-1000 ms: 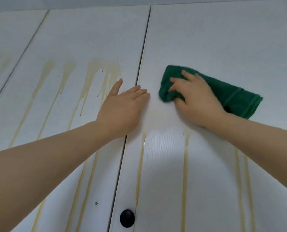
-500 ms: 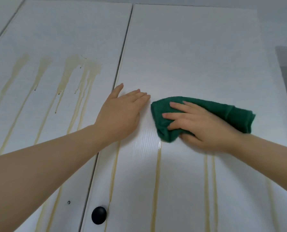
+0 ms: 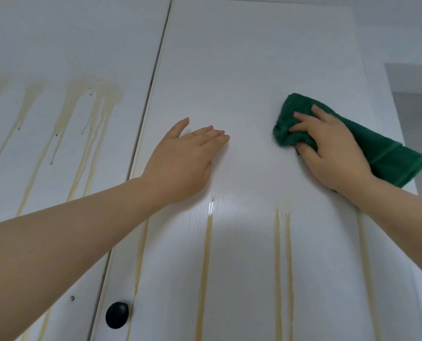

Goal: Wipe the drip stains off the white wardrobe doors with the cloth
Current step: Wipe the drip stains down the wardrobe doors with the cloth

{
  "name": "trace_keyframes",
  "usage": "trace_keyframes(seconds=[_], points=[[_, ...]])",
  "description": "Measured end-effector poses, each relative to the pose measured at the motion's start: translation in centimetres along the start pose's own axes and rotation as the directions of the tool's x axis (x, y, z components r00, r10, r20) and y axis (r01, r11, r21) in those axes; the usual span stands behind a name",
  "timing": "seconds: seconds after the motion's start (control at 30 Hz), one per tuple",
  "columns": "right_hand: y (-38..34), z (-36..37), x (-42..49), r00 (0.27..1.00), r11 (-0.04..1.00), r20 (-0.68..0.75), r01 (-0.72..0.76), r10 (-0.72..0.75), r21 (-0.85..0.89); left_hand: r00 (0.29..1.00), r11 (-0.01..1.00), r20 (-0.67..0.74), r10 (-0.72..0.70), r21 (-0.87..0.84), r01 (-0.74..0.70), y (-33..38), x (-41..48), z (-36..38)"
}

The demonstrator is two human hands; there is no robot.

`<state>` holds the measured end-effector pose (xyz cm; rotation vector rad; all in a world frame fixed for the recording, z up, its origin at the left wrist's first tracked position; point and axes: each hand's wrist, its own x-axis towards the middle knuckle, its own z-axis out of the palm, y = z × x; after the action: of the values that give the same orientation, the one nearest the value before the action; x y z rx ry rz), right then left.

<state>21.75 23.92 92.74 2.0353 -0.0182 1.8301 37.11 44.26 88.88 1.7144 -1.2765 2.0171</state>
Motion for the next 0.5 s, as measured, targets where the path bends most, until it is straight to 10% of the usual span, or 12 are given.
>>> trace_keyframes(seconds=[0.2, 0.4, 0.5], points=[[-0.5, 0.7, -4.3, 0.871, 0.893, 0.226, 0.449, -0.436, -0.009, 1.000, 0.999, 0.024, -0.016, -0.048, 0.017, 2.9, 1.5, 0.5], [1.3, -0.5, -2.8, 0.989, 0.993, -0.084, -0.122, 0.120, -0.010, 0.999, 0.998, 0.025, -0.028, -0.049, 0.029, 5.7, 2.7, 1.4], [0.8, 0.0, -5.0, 1.000, 0.999, 0.002, 0.004, -0.004, -0.042, 0.999, 1.000, 0.041, -0.009, -0.026, 0.010, 6.0, 2.8, 1.6]])
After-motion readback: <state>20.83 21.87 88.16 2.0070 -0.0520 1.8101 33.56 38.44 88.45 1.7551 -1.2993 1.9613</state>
